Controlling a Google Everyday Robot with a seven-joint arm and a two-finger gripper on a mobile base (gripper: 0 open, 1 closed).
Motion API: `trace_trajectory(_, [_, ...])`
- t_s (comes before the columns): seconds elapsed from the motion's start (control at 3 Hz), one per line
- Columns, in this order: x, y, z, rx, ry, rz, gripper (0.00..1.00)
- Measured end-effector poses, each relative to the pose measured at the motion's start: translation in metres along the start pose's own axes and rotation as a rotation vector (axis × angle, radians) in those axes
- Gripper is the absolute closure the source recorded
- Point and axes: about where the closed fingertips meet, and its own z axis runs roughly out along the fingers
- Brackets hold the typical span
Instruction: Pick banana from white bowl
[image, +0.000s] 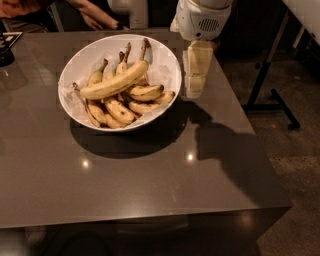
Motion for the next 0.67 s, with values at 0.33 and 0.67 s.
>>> trace_trajectory(0.33, [0.000,-0.006,0.002,-0.031,0.009,0.046,0.00])
trace_trajectory(0.67, [-0.013,-0.012,-0.008,-0.031,0.006,0.066,0.00])
